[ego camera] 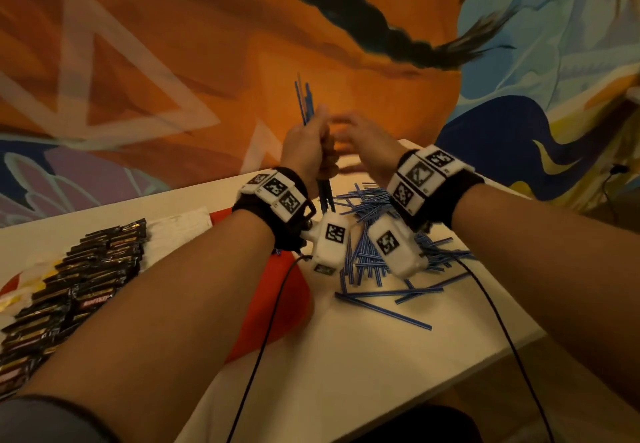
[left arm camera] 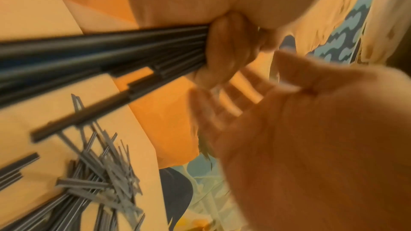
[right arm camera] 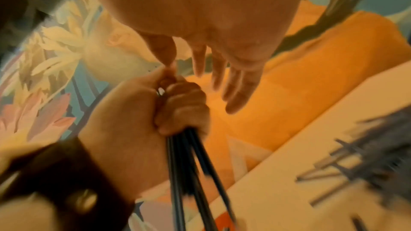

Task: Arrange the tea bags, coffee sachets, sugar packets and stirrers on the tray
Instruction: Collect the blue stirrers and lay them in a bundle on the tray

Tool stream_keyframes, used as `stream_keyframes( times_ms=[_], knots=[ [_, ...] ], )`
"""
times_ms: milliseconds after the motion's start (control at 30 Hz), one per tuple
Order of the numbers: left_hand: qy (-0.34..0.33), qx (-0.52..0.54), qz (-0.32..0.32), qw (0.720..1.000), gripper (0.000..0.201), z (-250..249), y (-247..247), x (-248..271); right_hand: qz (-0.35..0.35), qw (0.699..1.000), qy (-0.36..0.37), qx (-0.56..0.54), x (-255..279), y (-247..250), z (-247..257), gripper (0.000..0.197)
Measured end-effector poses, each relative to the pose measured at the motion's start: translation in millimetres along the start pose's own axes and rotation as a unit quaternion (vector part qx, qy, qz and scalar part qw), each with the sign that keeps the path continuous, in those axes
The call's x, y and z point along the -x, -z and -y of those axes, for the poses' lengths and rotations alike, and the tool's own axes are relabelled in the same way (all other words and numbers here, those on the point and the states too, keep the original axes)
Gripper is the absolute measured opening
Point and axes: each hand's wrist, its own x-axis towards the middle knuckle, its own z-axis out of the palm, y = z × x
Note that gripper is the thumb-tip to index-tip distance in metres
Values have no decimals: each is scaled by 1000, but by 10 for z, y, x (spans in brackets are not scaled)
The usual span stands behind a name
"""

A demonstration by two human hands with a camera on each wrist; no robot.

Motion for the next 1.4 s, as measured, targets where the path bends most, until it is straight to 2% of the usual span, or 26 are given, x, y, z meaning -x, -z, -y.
stream_keyframes(
  times_ms=[100, 200, 367, 433, 533, 633, 767, 1000, 1067, 1100, 1133, 1200, 1233, 1267, 1300, 1333, 1400],
  knots=[
    [-26, 56, -14, 998, 50, -104, 111, -41, 106, 987, -123, 2, 157, -83, -144, 51],
    [-38, 97, -19, 994, 50, -142, 183, -59, 182, 969, -166, 29, 268, -251, -197, 40],
    [-38, 119, -9, 992, 50, -189, 290, -2, 152, 964, -217, -31, 280, -416, -187, 11],
    [-37, 120, -2, 992, 51, -214, 349, 26, 149, 959, -235, -48, 285, -451, -171, 14],
    [-33, 110, 17, 993, 51, -232, 404, 77, 122, 961, -240, -62, 297, -513, -117, 8],
    [-29, 109, 38, 993, 51, -212, 437, 141, 92, 970, -208, -82, 302, -566, -47, 7],
    [-33, 124, 45, 991, 48, -202, 482, 213, 93, 974, -179, -105, 298, -639, 35, 14],
    [-67, 69, -3, 995, 47, -259, 578, 297, 134, 974, -158, -91, 306, -905, 35, 22],
    [-67, 57, -25, 996, 46, -246, 628, 310, 159, 973, -168, -8, 310, -937, 68, 16],
    [-67, 44, -39, 996, 46, -238, 651, 317, 159, 972, -160, 64, 303, -925, 108, 17],
    [-68, 29, -55, 996, 46, -229, 672, 322, 139, 972, -134, 133, 271, -898, 144, 27],
    [-64, 3, -84, 994, 44, -220, 711, 334, 22, 975, -21, 218, 204, -817, 255, 59],
    [-59, -4, -93, 994, 42, -212, 728, 340, -52, 969, 57, 235, 202, -782, 340, 67],
    [-53, -9, -94, 994, 39, -207, 741, 348, -106, 956, 139, 238, 202, -771, 421, 66],
    [-48, -16, -90, 995, 37, -201, 749, 355, -122, 939, 215, 241, 221, -773, 515, 59],
    [-45, -28, -83, 995, 34, -198, 750, 368, -105, 922, 271, 255, 232, -792, 594, 50],
    [-40, -58, -73, 995, 33, -201, 743, 395, -33, 902, 310, 298, 259, -877, 730, 28]
  ],
)
